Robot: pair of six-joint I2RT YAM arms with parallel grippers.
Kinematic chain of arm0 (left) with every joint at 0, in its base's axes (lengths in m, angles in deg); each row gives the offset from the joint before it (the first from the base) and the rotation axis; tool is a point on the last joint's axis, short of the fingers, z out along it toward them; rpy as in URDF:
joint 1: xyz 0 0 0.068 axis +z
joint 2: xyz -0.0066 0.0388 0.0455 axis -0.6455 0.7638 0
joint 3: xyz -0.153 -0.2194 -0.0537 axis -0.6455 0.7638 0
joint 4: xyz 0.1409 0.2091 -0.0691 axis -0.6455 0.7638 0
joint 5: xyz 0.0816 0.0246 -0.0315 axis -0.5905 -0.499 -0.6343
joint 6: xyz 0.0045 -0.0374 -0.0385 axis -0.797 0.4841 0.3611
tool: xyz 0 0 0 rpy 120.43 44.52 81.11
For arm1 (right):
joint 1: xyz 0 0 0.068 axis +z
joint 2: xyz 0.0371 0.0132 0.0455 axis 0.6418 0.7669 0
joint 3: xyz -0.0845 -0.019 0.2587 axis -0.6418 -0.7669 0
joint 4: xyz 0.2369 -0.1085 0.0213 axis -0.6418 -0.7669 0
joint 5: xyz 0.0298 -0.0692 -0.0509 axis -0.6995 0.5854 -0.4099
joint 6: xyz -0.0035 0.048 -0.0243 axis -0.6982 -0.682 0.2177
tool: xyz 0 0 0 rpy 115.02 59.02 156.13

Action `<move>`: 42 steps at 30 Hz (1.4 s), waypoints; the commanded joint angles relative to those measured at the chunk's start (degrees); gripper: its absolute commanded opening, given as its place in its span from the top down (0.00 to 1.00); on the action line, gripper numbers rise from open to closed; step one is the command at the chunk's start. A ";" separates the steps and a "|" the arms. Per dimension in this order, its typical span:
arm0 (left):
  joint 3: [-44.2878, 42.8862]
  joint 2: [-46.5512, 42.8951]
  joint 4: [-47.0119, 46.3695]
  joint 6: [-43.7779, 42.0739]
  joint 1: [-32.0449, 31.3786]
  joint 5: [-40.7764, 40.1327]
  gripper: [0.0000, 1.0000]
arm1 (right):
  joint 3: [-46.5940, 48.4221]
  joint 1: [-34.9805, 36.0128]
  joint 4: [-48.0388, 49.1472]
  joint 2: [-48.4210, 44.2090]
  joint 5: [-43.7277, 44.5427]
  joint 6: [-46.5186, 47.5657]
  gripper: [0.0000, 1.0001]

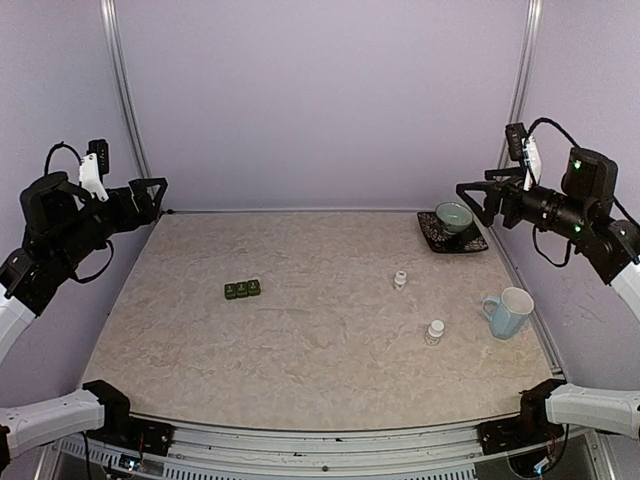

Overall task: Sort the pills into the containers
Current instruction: Pick up the pill container from the center of the board.

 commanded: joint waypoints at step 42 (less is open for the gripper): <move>-2.68 48.61 -5.81 0.61 -4.94 -9.53 0.01 | -3.04 10.31 -2.84 10.79 6.24 -3.59 0.00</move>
